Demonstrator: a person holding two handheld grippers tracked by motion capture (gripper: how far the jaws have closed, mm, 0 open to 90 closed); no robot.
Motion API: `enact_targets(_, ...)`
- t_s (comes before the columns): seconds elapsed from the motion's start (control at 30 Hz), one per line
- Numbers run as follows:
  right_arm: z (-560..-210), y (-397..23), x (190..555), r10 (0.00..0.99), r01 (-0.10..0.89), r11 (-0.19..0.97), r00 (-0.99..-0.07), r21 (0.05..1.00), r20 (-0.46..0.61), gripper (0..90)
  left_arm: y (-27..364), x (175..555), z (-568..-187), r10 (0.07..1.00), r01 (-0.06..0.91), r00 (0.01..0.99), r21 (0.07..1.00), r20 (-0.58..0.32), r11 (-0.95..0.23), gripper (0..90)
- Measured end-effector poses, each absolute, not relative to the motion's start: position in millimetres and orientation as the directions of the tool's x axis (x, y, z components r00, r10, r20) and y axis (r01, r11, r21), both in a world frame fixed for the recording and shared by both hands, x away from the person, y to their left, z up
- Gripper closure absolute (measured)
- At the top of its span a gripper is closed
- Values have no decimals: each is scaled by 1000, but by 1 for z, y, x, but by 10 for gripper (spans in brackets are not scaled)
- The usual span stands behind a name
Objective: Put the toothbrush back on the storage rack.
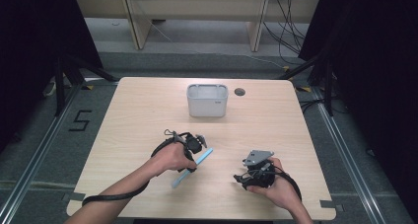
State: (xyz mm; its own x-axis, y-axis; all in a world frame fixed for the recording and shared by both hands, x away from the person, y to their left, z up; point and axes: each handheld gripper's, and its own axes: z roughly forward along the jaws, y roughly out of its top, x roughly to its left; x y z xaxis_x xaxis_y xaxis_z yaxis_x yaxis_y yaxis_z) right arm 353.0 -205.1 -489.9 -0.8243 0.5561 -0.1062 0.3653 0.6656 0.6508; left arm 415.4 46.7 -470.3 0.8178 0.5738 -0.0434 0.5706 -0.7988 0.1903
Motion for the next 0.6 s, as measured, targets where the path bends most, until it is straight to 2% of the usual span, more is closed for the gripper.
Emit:
enact_targets(0.33, -489, -205, 350, 580, 401, 642, -811, 654, -72, 350, 42, 420, -474, 563, 561, 826, 168, -43, -811, 660)
enact_targets(0.6, -489, -207, 350, 575, 390, 644, -814, 658, -80, 350, 41, 421, -477, 547, 545, 836, 166, -38, -822, 708)
